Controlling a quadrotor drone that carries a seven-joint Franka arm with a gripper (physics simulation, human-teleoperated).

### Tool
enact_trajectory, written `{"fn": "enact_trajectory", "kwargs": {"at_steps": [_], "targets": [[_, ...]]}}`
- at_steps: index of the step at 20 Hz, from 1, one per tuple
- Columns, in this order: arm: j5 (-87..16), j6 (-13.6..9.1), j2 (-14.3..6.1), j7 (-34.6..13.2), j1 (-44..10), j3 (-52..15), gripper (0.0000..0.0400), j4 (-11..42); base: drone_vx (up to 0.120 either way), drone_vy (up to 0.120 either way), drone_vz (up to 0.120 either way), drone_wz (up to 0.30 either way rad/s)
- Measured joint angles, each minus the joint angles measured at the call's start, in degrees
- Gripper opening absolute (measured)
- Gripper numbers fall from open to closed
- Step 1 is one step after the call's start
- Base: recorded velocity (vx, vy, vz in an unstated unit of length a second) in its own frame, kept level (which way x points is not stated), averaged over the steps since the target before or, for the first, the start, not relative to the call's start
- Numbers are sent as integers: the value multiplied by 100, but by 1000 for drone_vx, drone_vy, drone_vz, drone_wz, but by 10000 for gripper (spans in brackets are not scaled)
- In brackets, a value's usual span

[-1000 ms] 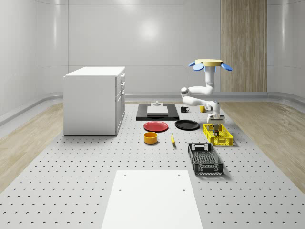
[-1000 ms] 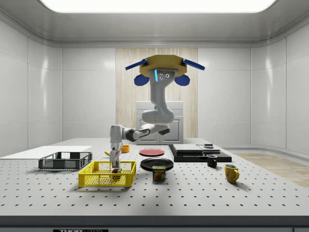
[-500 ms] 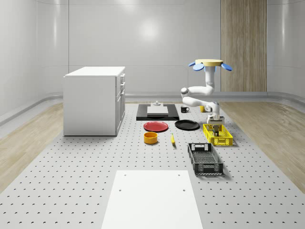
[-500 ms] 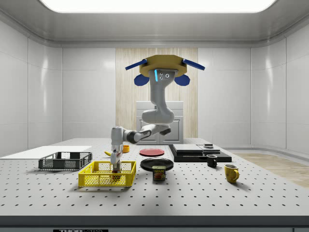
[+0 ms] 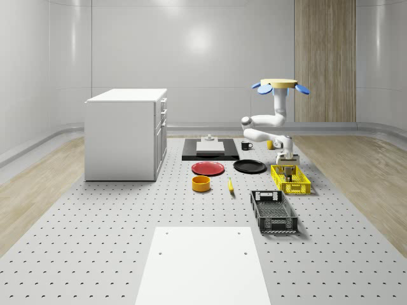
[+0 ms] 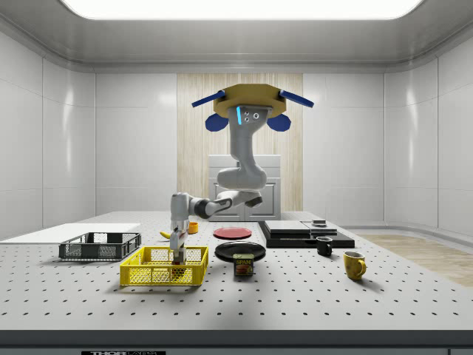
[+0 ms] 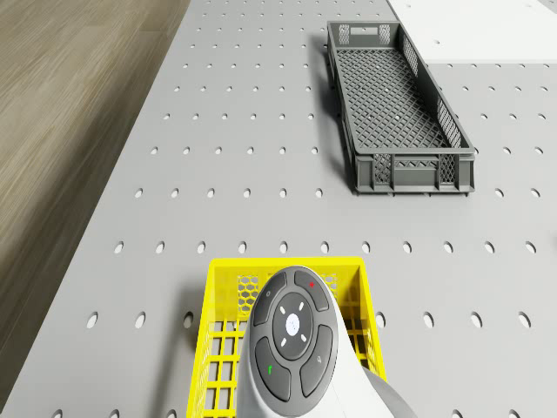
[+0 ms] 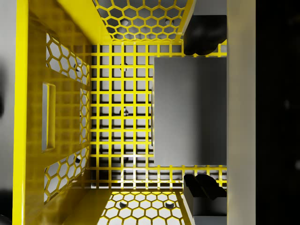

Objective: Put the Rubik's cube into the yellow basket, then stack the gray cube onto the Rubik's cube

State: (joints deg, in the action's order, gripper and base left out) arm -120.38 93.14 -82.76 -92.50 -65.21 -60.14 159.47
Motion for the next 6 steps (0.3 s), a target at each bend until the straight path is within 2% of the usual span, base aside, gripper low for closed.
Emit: {"fn": "enact_trajectory", "kwargs": {"at_steps": [6], "targets": [[155,-97,3,-1,47,-168,395,89,0,0,0,0]]}}
